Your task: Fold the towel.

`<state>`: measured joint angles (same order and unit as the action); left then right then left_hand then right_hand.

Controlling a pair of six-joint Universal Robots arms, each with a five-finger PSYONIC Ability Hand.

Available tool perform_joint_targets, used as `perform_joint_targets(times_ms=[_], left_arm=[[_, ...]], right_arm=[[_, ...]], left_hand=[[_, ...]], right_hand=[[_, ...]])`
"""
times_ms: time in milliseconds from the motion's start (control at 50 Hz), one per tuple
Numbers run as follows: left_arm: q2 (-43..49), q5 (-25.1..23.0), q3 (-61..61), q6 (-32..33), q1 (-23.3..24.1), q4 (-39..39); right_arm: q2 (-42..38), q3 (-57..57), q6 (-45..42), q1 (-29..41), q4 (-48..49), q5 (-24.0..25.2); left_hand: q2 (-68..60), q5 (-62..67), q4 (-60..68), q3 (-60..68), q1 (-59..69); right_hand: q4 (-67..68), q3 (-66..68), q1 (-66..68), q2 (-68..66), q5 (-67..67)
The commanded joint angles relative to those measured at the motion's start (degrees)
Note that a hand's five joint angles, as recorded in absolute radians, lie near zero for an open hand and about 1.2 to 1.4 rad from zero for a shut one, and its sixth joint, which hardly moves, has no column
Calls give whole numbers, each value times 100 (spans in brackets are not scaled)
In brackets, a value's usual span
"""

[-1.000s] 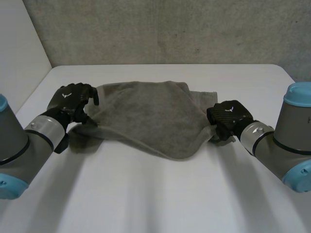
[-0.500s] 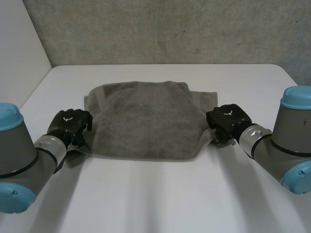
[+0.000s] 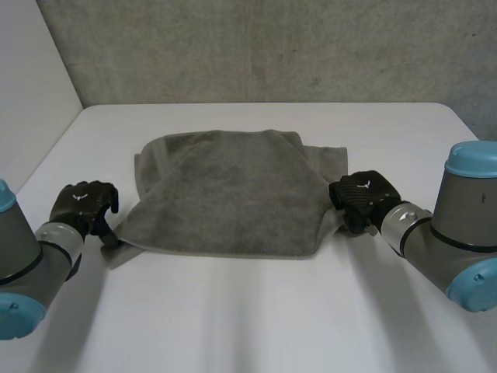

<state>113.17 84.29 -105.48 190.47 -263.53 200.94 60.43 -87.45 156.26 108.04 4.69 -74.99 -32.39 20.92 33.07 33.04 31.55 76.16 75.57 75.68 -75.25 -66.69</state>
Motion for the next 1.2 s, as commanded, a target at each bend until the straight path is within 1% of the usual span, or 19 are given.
perform_joint_targets(times_ms=[20, 220, 400, 440, 480, 500, 540, 560, 580, 600, 640, 720, 780, 840, 880, 980, 1080, 1100, 1200], left_arm=[[178, 0, 36, 25, 12, -3], [372, -9, 54, 737, 21, 59], [398, -18, 89, 746, 30, 85], [434, -18, 107, 746, 30, 120], [486, -35, 203, 729, 30, 208], [486, -35, 203, 729, 30, 208], [539, -140, 299, 729, 38, 243], [539, -141, 300, 729, 38, 243], [556, -262, 335, 711, 47, 243], [557, -264, 335, 711, 47, 243], [565, -640, 379, 676, 47, 235], [486, -967, 388, 562, 47, 200], [154, -1212, 414, 308, 38, 164], [-76, -1274, 414, 193, 30, 156], [-697, -1449, 475, -70, -5, 164], [-1734, -1582, 843, -509, -49, 182], [-2528, -1608, 1504, -915, -50, 156], [-2676, -1608, 1713, -1011, -50, 121], [-2819, -1635, 2302, -1240, -84, -256]], right_arm=[[-5, 0, 1, -2, 5, 2], [-40, 0, -8, -2, 5, 2], [-49, 0, -8, -2, 5, 2], [-49, 0, -8, -2, 5, 2], [-49, 0, -8, -2, 5, 2], [-49, 0, -8, -2, 5, 2], [-49, 0, -8, -2, 5, 2], [-40, 0, -8, -2, 5, 2], [-40, 0, -8, -2, 5, 2], [-31, 0, 0, -2, 5, -7], [-14, 0, 1, -2, 5, -7], [74, 79, 18, -55, -29, -33], [338, 159, 80, -81, -91, -25], [732, 281, 88, -82, -222, -25], [892, 422, 88, -81, -372, -33], [1331, 1090, 159, -231, -1137, -104], [2120, 2299, 352, -582, -1970, -104], [2122, 2303, 352, -582, -1972, -104], [2246, 3574, 256, -749, -2805, -77]], left_hand=[[115, 33, -183, -180, -30], [115, 33, -183, -180, -30], [-171, 318, 103, 106, 255], [-508, 655, 439, 443, 592], [-2013, 2160, 1945, 1948, 2097], [-2022, 2169, 1953, 1957, 2106], [-4064, 4211, 3996, 3999, 4148], [-4074, 4221, 4005, 4009, 4158], [-4754, 4902, 4686, 4689, 4839], [-4761, 4908, 4693, 4696, 4845], [-4761, 4908, 4693, 4696, 4845], [-4761, 4908, 4693, 4696, 4845], [-4761, 4908, 4693, 4696, 4845], [-4761, 4908, 4693, 4696, 4845], [-4761, 4908, 4693, 4696, 4845], [-4761, 4908, 4693, 4696, 4845], [-4761, 4908, 4693, 4696, 4845], [-4761, 4908, 4693, 4696, 4845], [-4761, 4908, 4693, 4696, 4845]], right_hand=[[384, 443, 432, -475, -331], [384, 443, 432, -475, -331], [384, 443, 432, -475, -331], [384, 443, 432, -475, -331], [384, 443, 432, -475, -331], [384, 443, 432, -475, -331], [384, 443, 432, -475, -331], [384, 443, 432, -475, -331], [384, 443, 432, -475, -331], [384, 443, 432, -475, -331], [384, 443, 432, -475, -331], [384, 443, 432, -475, -331], [384, 443, 432, -475, -331], [384, 443, 432, -475, -331], [384, 443, 432, -475, -331], [384, 443, 432, -475, -331], [384, 443, 432, -475, -331], [384, 443, 432, -475, -331], [384, 443, 432, -475, -331]])
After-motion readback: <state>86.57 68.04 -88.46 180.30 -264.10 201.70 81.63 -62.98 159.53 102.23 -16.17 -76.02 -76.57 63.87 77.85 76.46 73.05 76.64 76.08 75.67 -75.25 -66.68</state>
